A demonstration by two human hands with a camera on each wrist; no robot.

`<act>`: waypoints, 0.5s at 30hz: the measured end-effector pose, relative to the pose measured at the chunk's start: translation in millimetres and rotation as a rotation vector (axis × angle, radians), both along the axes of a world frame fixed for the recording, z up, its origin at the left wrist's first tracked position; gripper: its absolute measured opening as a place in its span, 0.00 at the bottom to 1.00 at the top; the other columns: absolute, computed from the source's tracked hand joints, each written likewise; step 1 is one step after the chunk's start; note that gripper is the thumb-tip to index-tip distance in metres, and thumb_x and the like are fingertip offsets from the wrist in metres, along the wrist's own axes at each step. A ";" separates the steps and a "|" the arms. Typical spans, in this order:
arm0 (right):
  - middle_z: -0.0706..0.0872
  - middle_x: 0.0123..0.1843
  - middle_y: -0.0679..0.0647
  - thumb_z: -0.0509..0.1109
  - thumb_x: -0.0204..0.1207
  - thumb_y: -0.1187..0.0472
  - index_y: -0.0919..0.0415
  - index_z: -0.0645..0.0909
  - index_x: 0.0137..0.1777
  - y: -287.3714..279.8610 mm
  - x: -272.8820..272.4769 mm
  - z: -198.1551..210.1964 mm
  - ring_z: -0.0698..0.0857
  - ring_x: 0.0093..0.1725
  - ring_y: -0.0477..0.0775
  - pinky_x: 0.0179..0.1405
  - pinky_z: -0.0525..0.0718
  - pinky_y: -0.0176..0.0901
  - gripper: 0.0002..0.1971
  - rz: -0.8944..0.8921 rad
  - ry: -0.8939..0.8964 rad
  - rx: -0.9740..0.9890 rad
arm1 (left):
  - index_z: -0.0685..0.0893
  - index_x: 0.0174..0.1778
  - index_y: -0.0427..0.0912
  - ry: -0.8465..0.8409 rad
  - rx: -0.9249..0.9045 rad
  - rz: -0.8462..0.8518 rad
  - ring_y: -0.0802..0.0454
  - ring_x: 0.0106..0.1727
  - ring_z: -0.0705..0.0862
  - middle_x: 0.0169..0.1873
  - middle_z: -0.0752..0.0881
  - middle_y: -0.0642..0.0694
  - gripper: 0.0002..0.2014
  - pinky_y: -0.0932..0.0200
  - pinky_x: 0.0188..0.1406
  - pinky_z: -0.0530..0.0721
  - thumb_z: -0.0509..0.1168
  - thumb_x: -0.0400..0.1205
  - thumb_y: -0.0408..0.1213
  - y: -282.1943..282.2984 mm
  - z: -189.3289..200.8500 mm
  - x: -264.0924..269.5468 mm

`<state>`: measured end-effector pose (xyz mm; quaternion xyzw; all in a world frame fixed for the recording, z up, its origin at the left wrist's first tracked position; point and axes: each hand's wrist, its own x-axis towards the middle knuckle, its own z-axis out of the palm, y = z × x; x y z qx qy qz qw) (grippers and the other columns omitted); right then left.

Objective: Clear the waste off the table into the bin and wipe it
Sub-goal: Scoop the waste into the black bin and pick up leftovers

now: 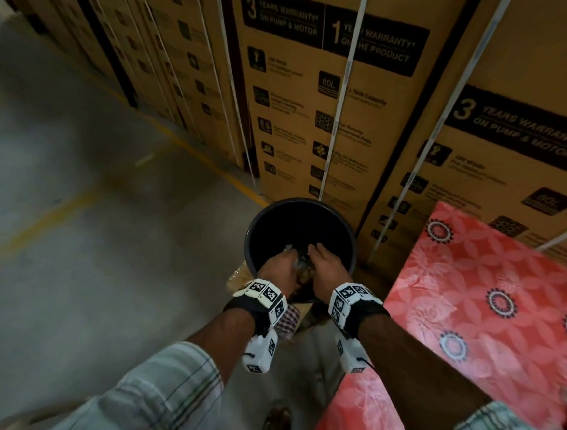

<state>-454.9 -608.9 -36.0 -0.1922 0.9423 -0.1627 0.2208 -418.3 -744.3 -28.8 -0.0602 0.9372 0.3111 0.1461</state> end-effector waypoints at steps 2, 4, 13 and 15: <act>0.56 0.84 0.58 0.63 0.77 0.67 0.56 0.55 0.83 17.7 9.5 5.1 0.59 0.81 0.62 0.77 0.66 0.54 0.35 -0.032 0.109 -0.033 | 0.72 0.77 0.35 0.060 -0.020 -0.022 0.39 0.74 0.75 0.74 0.75 0.36 0.23 0.50 0.74 0.72 0.57 0.84 0.31 11.5 9.1 4.0; 0.62 0.82 0.59 0.64 0.76 0.66 0.57 0.59 0.81 38.3 19.0 11.2 0.63 0.79 0.62 0.76 0.69 0.54 0.33 -0.017 0.225 -0.065 | 0.72 0.76 0.35 0.121 -0.025 -0.028 0.38 0.75 0.74 0.73 0.76 0.36 0.22 0.49 0.74 0.72 0.57 0.84 0.30 23.7 16.3 5.2; 0.81 0.66 0.68 0.67 0.63 0.78 0.63 0.82 0.63 194.8 113.1 48.6 0.80 0.63 0.71 0.54 0.85 0.63 0.26 -0.221 0.510 -0.114 | 0.74 0.76 0.37 0.256 0.052 -0.313 0.39 0.73 0.76 0.72 0.78 0.38 0.25 0.48 0.73 0.73 0.59 0.81 0.35 153.4 51.3 37.6; 0.82 0.64 0.66 0.68 0.63 0.77 0.62 0.83 0.61 230.6 139.7 50.7 0.81 0.60 0.71 0.52 0.86 0.61 0.25 -0.290 0.557 -0.128 | 0.74 0.76 0.37 0.273 0.057 -0.366 0.38 0.71 0.77 0.70 0.79 0.36 0.25 0.47 0.72 0.74 0.58 0.81 0.36 188.8 55.1 53.4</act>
